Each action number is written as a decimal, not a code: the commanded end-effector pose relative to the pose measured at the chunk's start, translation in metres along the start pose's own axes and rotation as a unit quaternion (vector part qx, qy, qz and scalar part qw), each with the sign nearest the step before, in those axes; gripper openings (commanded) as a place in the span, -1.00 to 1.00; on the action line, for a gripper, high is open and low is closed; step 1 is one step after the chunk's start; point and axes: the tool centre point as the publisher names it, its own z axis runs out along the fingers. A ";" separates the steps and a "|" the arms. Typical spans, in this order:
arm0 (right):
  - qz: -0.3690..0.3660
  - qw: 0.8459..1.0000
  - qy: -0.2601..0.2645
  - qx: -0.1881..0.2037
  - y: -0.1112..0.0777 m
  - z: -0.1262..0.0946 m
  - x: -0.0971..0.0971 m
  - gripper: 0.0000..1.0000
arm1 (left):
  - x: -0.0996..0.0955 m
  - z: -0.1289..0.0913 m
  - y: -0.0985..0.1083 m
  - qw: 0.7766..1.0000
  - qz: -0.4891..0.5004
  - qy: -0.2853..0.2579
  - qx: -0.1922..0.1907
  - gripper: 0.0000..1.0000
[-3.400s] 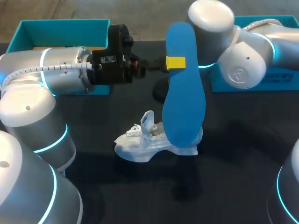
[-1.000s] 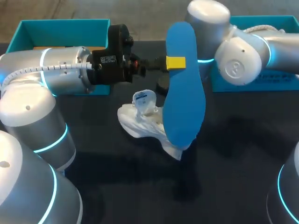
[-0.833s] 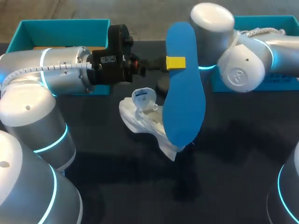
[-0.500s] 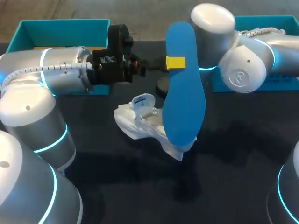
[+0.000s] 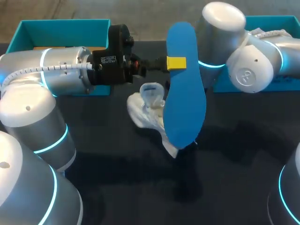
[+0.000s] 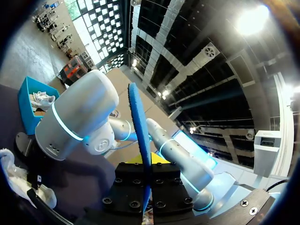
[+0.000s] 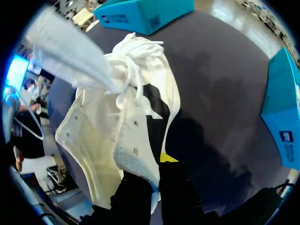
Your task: Take the shoe out of the shoebox, open the shoe tongue, remove and reinsert the insole, then place the shoe into the shoebox
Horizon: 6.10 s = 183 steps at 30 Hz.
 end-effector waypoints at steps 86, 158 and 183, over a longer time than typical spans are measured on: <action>0.198 0.970 0.092 -0.104 -0.008 -0.050 -0.008 1.00 | -0.001 0.002 -0.001 1.000 0.000 0.001 0.001 -1.00; 0.253 0.801 0.495 -0.224 0.005 -0.211 -0.041 1.00 | -0.001 0.002 -0.001 1.000 0.000 0.001 0.001 -1.00; 0.251 0.803 0.492 -0.223 0.006 -0.212 -0.039 1.00 | -0.019 -0.008 0.008 0.994 0.102 -0.034 -0.023 -1.00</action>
